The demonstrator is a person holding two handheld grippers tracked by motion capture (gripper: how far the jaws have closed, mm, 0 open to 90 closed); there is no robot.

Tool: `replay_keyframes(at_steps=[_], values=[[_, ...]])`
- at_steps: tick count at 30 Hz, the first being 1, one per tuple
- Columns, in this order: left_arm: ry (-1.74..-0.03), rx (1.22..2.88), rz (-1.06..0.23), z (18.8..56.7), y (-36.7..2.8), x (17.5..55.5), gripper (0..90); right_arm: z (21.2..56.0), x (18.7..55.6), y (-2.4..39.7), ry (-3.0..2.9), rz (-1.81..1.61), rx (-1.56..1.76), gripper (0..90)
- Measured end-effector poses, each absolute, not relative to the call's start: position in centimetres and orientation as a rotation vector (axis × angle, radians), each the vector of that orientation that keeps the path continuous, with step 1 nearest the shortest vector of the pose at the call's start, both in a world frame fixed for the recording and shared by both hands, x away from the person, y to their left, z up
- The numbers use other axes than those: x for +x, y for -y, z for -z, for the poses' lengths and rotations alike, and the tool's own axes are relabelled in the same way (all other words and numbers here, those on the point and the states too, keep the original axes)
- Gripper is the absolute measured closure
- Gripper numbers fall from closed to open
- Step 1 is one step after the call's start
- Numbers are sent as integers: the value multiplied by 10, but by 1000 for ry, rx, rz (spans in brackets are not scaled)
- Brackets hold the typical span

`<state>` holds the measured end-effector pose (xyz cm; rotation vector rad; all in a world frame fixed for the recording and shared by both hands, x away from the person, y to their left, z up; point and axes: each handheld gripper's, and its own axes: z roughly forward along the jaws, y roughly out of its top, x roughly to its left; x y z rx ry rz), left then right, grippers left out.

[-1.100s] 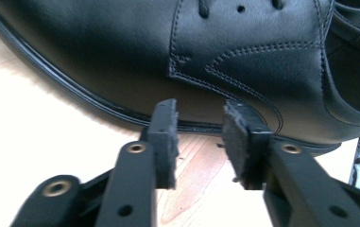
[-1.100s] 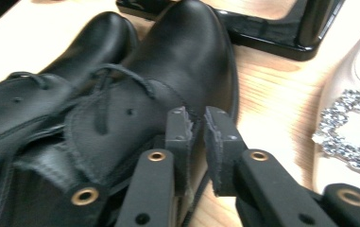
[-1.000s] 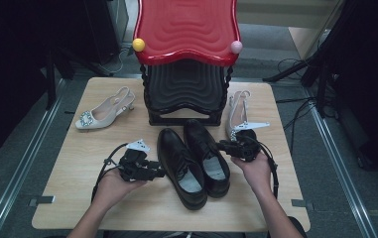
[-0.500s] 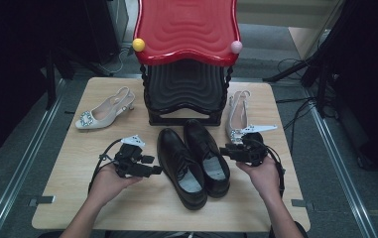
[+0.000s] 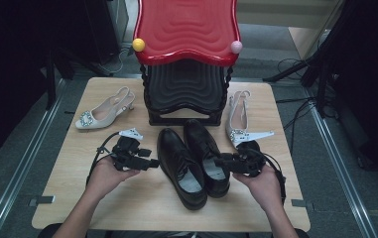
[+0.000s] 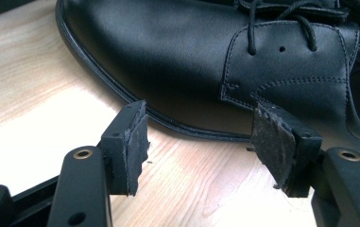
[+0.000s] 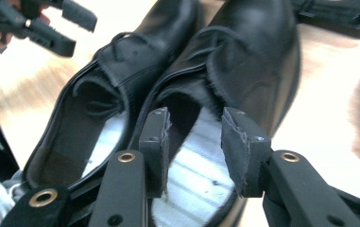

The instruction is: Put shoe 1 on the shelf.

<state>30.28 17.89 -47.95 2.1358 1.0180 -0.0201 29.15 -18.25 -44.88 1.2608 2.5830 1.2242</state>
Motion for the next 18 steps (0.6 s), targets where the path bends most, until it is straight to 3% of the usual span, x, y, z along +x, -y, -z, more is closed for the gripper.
replay_keyframes(at_steps=[18], values=[[-994,2130,7,473,-182,319,386,460,290,132,-2744,-1078,1281,601]])
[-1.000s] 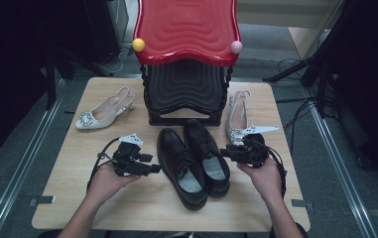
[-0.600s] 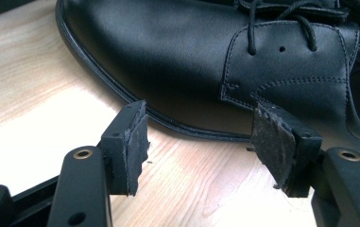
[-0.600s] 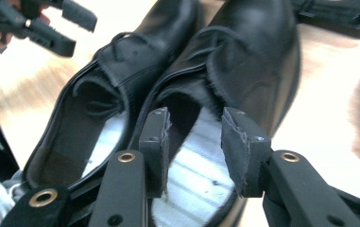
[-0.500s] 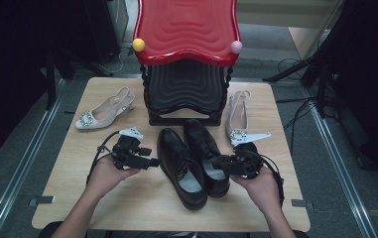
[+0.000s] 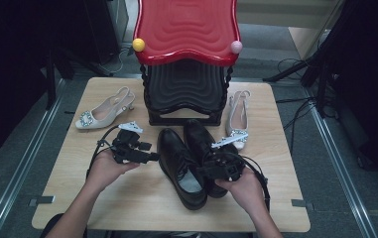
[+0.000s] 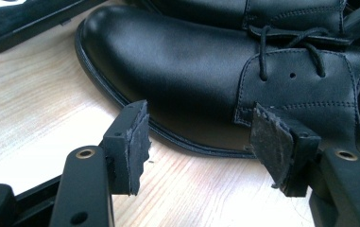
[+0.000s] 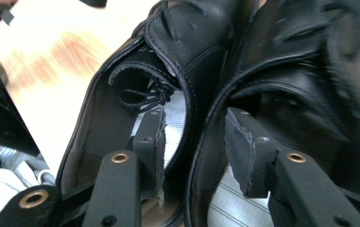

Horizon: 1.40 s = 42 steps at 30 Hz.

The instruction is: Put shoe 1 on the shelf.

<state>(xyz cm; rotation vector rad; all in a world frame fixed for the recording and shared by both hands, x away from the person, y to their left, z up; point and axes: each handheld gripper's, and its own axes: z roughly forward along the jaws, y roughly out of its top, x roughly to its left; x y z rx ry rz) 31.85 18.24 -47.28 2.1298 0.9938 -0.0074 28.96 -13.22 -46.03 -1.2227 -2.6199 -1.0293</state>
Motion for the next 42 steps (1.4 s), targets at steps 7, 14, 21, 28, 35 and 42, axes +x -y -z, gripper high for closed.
replay_keyframes(at_steps=[7,14,21,28,35,42], values=[[-984,2102,13,471,-187,322,384,468,303,113,2665,864,-1238,600],[-994,2088,3,470,-192,323,383,476,309,101,2721,732,-1252,631],[-1007,2084,15,471,-196,325,374,479,312,101,2726,711,-1286,722],[-1017,2075,3,471,-199,326,371,477,320,105,2681,666,-1313,815],[-999,2085,-19,471,-201,325,369,470,326,117,2616,684,-1350,831],[-1002,2076,-43,469,-208,322,363,460,332,130,2531,741,-1353,833]])
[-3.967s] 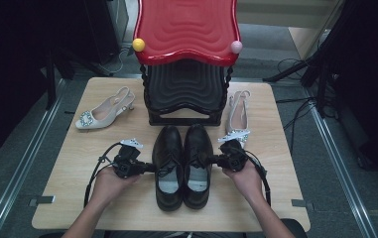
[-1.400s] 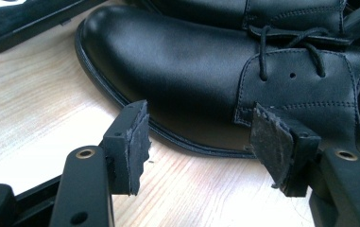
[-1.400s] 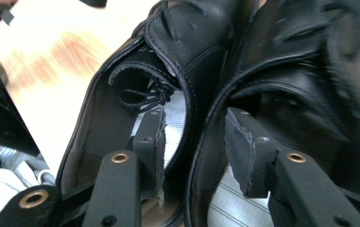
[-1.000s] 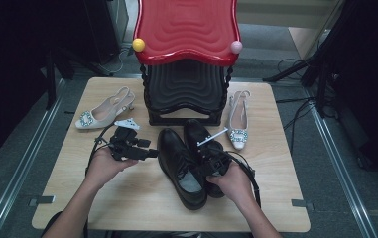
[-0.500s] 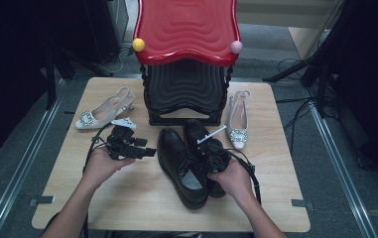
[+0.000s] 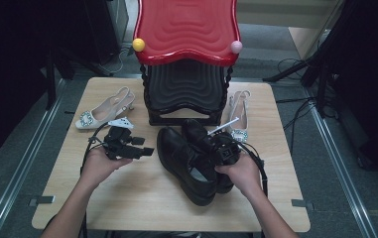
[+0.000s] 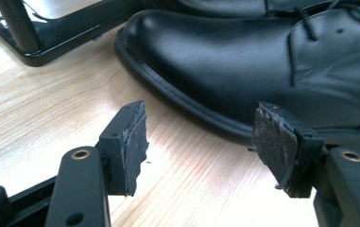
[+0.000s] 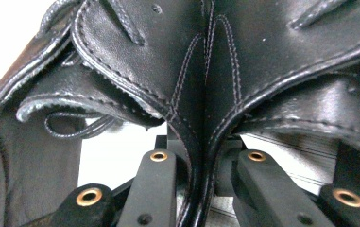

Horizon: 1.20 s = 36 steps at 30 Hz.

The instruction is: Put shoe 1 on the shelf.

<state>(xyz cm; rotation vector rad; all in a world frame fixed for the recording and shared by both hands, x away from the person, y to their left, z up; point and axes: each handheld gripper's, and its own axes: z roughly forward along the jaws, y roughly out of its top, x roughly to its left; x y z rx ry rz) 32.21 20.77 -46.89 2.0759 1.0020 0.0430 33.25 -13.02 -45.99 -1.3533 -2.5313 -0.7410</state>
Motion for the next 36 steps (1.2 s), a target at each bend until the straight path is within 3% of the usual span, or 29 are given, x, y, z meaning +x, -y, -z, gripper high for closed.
replay_keyframes(at_steps=[18,36], values=[[-1027,2056,-97,470,-225,312,366,400,326,153,2413,1015,-1270,832],[-1036,2056,-95,473,-225,311,366,358,367,147,2292,1239,-1346,833]])
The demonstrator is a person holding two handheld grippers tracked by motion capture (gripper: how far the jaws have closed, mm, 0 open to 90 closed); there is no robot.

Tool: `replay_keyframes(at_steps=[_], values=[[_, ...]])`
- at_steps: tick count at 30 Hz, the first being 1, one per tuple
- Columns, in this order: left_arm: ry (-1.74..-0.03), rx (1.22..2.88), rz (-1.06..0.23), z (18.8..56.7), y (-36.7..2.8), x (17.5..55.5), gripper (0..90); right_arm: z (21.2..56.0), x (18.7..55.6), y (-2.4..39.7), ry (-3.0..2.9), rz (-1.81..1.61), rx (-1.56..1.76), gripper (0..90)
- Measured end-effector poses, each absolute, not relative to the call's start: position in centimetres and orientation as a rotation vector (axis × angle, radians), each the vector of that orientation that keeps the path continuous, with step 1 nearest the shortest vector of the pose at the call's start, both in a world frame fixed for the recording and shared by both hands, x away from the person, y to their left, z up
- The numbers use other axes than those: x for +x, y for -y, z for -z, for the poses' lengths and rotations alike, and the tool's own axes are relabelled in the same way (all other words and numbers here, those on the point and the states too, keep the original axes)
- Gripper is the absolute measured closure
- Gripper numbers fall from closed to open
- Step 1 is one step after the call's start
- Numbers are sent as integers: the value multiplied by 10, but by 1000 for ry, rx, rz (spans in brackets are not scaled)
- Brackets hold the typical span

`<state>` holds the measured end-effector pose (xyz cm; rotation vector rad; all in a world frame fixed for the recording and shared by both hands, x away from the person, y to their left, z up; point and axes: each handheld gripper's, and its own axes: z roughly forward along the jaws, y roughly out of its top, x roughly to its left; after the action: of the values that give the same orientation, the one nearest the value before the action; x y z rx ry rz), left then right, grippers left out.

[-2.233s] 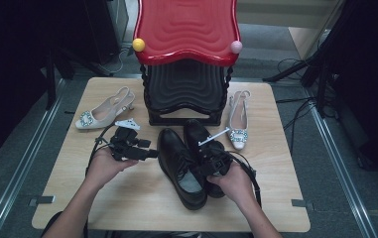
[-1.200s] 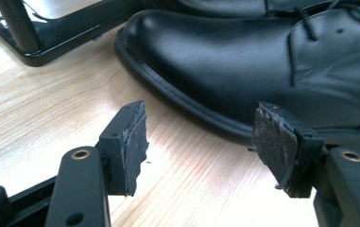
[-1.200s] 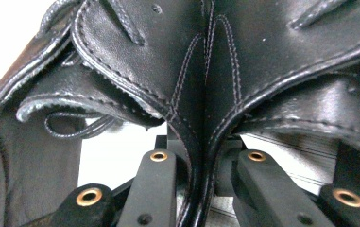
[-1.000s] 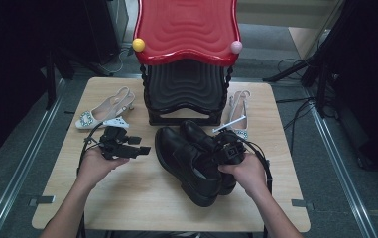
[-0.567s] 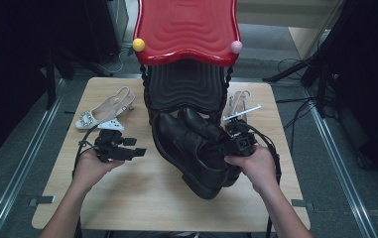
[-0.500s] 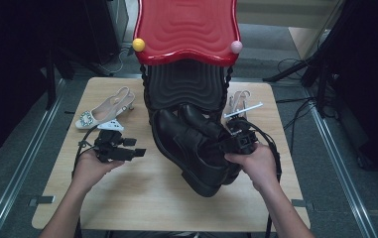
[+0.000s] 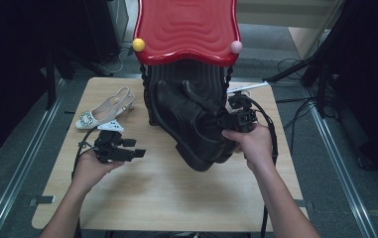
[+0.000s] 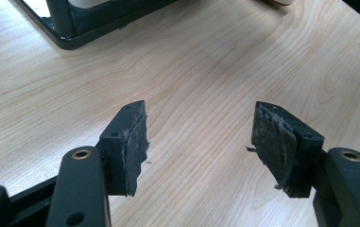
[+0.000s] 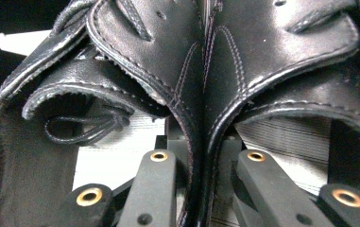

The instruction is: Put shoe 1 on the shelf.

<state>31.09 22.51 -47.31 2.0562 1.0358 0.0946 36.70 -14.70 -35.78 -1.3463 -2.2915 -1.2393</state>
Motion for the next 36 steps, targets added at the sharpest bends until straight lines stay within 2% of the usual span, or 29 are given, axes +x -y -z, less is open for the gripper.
replay_keyframes(at_steps=[9,15,26,36], values=[[-1034,2063,-92,474,-225,312,367,350,397,133,2291,1416,-1509,833],[-1030,2070,-89,474,-225,312,367,361,414,124,2275,1459,-1655,833],[-1029,2056,-92,473,-225,311,372,381,422,83,2408,1479,-1875,832],[-1018,2055,-78,472,-224,311,372,380,433,58,2313,1486,-2044,828]])
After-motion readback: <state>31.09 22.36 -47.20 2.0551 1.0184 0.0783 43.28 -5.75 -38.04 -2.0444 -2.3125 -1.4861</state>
